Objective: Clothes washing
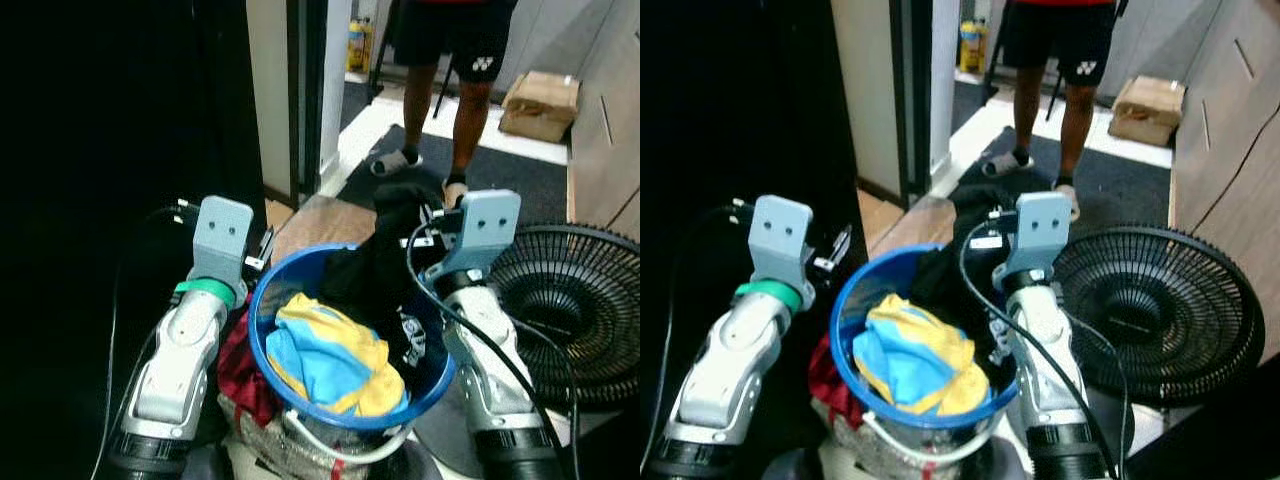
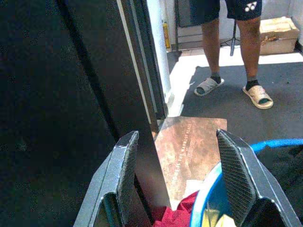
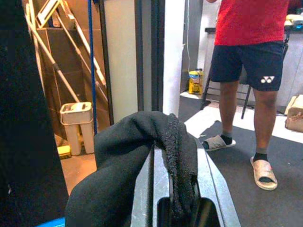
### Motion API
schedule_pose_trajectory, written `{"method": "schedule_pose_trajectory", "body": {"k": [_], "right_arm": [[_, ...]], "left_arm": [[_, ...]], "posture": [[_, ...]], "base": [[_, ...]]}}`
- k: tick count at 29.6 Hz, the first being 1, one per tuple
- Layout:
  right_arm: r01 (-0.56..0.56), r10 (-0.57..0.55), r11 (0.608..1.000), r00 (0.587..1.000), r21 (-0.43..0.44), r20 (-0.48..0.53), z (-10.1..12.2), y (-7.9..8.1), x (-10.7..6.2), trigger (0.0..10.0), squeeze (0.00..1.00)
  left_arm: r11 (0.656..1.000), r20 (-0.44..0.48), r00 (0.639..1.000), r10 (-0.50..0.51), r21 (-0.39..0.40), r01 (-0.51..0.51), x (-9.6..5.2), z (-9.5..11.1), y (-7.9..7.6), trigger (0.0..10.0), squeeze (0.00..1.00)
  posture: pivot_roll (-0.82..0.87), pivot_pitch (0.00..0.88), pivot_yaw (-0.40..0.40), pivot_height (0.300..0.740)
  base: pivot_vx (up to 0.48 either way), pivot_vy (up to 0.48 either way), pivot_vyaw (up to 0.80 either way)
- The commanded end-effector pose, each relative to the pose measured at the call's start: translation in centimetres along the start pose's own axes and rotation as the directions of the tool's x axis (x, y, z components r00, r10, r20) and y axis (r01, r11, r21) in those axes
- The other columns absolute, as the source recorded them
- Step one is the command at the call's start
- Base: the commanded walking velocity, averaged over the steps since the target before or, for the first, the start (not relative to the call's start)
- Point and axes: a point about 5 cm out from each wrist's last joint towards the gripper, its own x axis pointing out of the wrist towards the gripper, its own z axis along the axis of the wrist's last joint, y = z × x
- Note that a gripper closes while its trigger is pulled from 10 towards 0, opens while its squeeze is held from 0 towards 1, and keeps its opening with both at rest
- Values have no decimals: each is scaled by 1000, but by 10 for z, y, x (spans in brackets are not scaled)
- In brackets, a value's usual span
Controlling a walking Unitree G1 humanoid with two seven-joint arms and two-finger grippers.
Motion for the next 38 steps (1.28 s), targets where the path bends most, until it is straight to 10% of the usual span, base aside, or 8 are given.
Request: {"method": "schedule_pose_trajectory", "body": {"k": [1, 38], "right_arm": [[-1, 1, 1000, 1000, 4, 1, 1, 2, -1, 10000, 0], [64, -64, 998, 998, -3, -23, -2, -2, 1, 10000, 0]], "left_arm": [[1000, -15, 1000, -5, -2, 5, -2, -2, -1, 10000, 0], [999, -27, 1000, 11, -34, -12, 2, 0, 0, 10000, 0]], "posture": [[125, 35, 26, 640], [128, 33, 27, 724]], "base": [[0, 0, 0], [0, 0, -27]]}}
